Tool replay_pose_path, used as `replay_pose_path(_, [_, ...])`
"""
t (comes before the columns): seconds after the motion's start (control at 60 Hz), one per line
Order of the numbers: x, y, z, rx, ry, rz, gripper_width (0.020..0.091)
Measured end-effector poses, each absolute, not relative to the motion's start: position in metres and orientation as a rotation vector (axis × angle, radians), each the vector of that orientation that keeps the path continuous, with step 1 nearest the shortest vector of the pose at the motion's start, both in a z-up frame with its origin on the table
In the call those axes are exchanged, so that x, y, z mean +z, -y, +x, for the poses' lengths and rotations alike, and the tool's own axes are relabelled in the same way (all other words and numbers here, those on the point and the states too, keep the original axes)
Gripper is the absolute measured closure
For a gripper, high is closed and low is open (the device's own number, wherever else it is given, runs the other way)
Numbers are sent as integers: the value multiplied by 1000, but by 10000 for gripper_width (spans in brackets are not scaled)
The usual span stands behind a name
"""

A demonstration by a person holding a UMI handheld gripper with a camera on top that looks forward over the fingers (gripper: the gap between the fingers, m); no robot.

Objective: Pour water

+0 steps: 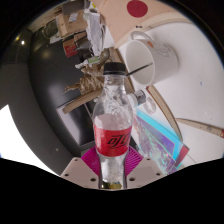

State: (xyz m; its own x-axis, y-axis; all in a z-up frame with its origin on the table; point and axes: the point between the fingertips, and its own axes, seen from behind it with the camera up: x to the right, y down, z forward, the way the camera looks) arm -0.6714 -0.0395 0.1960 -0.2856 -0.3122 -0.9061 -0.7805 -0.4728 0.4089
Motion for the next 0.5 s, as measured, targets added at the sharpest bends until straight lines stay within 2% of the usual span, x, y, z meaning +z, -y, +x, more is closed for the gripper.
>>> replay_pose_path(0.167, [216,44,-662,1577,-995,-1739,840])
replay_pose_path(0.417, [303,26,-582,1113,-434,-1663,838])
replay_pose_path(0.5, [315,13,-543,935,-303,-1642,838])
